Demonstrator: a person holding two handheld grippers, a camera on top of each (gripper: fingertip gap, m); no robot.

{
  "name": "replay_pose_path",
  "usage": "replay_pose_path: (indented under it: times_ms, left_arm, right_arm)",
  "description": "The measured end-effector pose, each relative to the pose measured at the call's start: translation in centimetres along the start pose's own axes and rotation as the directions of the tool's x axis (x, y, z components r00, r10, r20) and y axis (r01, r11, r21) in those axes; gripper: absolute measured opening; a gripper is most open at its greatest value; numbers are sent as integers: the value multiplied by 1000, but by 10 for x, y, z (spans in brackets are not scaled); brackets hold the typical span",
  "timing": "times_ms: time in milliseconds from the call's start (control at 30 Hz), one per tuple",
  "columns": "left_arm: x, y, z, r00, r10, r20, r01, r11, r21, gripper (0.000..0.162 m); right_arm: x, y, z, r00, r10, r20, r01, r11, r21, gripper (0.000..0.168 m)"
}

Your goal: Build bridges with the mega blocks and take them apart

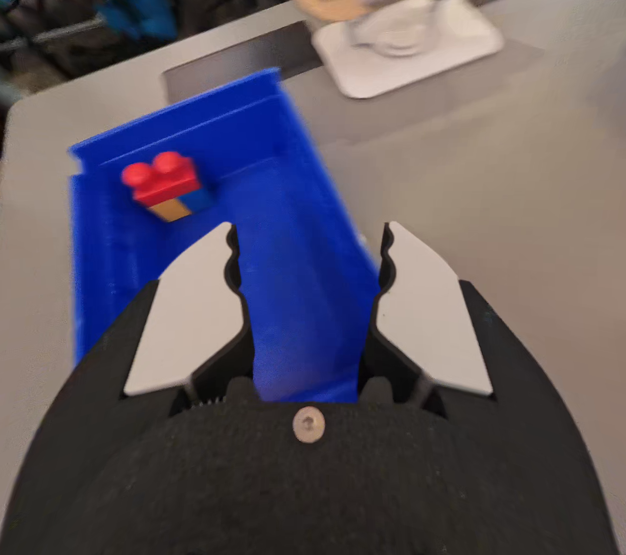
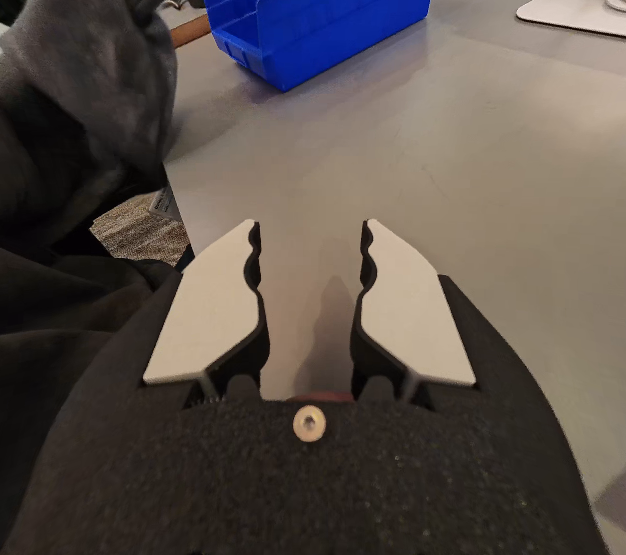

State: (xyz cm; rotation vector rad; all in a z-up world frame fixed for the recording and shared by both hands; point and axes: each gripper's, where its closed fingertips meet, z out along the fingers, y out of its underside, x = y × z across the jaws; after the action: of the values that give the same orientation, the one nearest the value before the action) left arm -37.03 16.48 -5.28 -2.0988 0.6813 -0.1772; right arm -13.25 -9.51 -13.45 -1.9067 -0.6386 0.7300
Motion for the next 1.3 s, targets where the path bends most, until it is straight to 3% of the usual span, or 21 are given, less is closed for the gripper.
replay_pose_path:
  times_ms: [200, 367, 800, 900, 1167, 1300]
  left_arm:
    - [-92, 12, 98, 968, -203, 148, 220, 970, -106, 85]
    - [-129, 26, 134, 941, -251, 225, 284, 951, -125, 84]
    - [-147, 30, 139, 926, -228, 302, 260, 963, -70, 84]
    - [-153, 36, 138, 910, -160, 382, 216, 971, -108, 68]
    - [-135, 43, 132, 948, -154, 278, 204, 966, -161, 44]
    - [-127, 51, 123, 953, -198, 230, 233, 963, -138, 40]
  right_arm:
    - [-5, 3, 2, 999, -33, 15, 33, 999, -23, 57]
    - [-7, 5, -2, 999, -26, 27, 27, 999, -18, 56]
    - [-7, 8, -7, 996, 42, 76, -40, 999, -26, 54]
    - [-9, 11, -5, 996, 28, 80, -24, 999, -48, 54]
    - [-13, 15, -2, 997, -6, 79, 13, 997, -79, 53]
    - [-13, 14, -3, 997, -7, 80, 13, 997, -75, 53]
